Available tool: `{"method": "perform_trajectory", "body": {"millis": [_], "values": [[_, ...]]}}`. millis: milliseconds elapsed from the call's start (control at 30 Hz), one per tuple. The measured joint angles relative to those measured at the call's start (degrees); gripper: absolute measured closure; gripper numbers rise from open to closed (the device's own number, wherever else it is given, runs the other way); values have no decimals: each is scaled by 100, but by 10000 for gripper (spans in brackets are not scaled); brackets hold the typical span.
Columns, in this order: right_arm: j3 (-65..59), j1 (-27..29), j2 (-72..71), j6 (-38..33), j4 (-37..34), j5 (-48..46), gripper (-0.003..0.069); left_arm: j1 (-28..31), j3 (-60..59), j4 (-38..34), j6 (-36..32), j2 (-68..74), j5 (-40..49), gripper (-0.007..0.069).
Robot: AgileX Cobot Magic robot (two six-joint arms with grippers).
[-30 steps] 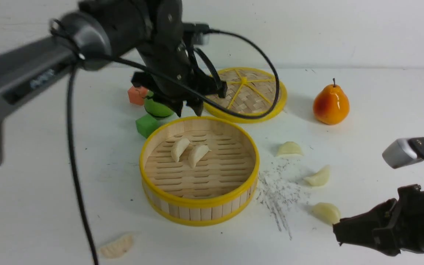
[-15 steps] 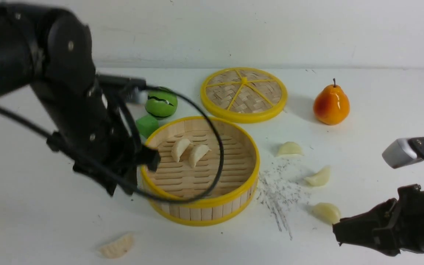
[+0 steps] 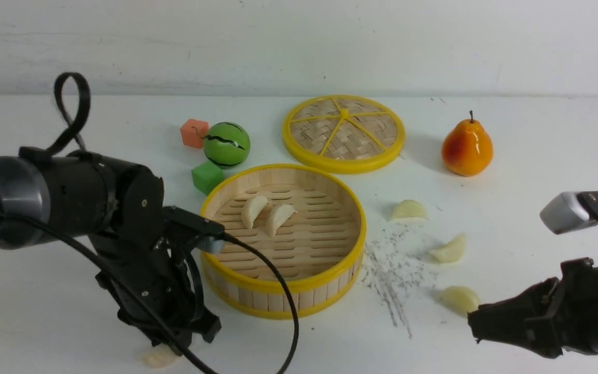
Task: Put the dumplings into the steamer on the white table.
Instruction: 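Reach for and grasp a dumpling on the table with the left gripper, then place the dumpling into the bamboo steamer basket with the left gripper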
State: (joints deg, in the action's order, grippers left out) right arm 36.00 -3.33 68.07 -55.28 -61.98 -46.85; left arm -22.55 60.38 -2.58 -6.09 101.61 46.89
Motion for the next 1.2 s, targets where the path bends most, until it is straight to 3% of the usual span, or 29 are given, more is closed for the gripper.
{"method": "perform_trajectory", "body": {"millis": [133,367,533,667,833,933,1200], "values": [[0,0,0,0,0,5,484,0,14,-30,19,220,38,382],[0,0,0,0,0,5,477,0,85,-37,800,246,53,428],[0,0,0,0,-5,33,473,0,554,-113,1110,173,620,428],[0,0,0,-64,-11,63,473,0,1223,-501,1104,-264,1031,428],[0,0,0,-162,-63,92,473,-78,2278,-1697,741,-286,549,428],[0,0,0,-167,-80,92,470,-242,2935,-1986,551,117,355,428],[0,0,0,-167,-85,92,463,-529,4656,-1392,994,1870,211,428]]}}
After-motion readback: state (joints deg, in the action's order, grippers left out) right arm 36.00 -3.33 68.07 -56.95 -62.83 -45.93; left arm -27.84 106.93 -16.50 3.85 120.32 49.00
